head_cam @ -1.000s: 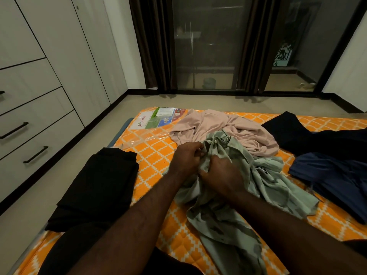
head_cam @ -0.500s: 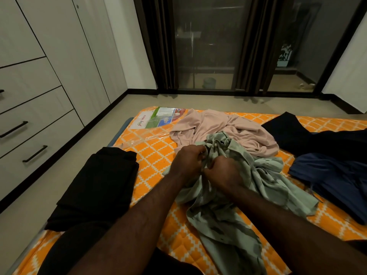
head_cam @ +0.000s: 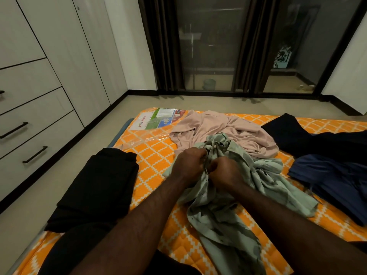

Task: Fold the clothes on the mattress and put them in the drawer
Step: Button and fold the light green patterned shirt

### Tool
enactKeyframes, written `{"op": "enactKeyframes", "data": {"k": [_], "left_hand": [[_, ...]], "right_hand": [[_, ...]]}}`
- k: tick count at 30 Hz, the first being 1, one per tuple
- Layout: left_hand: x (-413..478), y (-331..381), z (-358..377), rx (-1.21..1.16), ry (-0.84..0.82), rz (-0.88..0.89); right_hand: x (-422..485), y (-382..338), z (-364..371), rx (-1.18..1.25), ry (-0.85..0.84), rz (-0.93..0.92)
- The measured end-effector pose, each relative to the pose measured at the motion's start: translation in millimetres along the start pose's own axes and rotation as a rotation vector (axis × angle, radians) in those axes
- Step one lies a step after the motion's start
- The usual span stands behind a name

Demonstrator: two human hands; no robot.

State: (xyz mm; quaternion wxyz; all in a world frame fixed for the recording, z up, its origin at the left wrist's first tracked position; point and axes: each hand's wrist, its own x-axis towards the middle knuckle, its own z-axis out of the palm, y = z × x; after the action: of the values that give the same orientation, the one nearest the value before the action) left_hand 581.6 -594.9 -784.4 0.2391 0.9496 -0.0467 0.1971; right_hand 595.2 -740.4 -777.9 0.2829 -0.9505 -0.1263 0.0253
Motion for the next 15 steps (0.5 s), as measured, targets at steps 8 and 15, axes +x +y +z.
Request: {"op": "enactKeyframes", "data": {"k": [8,15], "left_hand": [[0.0,2.6,-3.6,0.019,-0.022,-0.016],[-1.0,3.2,-4.1,0.005,-0.027,-0.027]], "right_hand": [[-5.8,-1.6,3.8,0.084,0.054,-0.083],[-1.6,5.3,5.0,0.108,0.068,-0.056]]}}
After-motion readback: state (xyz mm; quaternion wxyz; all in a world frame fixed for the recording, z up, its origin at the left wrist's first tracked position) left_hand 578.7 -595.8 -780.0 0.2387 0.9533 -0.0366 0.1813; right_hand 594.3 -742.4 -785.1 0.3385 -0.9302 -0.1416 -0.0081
